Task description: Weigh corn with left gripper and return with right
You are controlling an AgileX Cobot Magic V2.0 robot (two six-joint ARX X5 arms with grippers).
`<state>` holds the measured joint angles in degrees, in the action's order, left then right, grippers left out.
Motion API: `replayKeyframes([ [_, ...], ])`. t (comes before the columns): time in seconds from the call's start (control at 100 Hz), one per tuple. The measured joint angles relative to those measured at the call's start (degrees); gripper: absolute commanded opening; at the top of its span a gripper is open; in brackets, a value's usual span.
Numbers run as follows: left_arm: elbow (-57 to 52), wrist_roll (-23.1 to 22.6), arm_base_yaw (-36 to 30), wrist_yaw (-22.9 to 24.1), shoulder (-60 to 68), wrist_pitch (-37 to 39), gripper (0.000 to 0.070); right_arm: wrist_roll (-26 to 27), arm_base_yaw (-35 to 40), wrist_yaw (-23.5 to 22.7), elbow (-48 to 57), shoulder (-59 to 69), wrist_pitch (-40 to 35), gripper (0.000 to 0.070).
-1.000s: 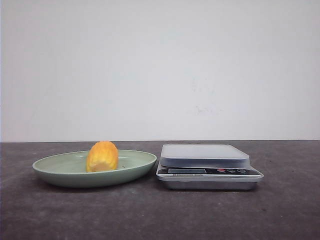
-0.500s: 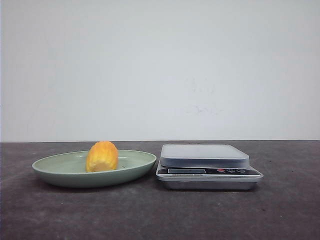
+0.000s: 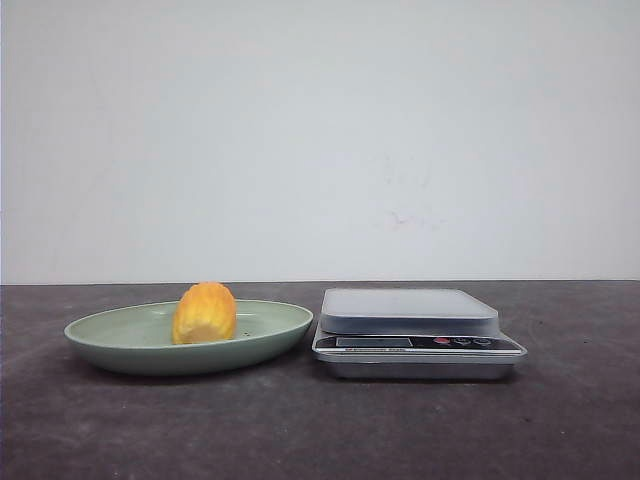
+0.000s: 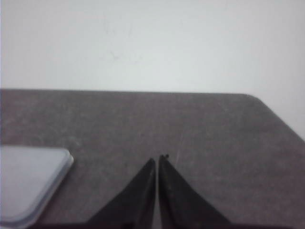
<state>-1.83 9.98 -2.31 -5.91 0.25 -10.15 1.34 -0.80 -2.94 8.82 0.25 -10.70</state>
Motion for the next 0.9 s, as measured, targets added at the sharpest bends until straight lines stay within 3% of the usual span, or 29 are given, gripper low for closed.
replayKeyframes([
  [0.35,0.00,0.00,0.00,0.00,0.00,0.00,0.0015,-0.46,0.00,2.99,-7.30,0.00,4.61,0.0004],
  [0.9,0.00,0.00,0.00,0.00,0.00,0.00,0.0015,-0.48,0.00,2.93,-7.96,0.02,0.76,0.0004],
])
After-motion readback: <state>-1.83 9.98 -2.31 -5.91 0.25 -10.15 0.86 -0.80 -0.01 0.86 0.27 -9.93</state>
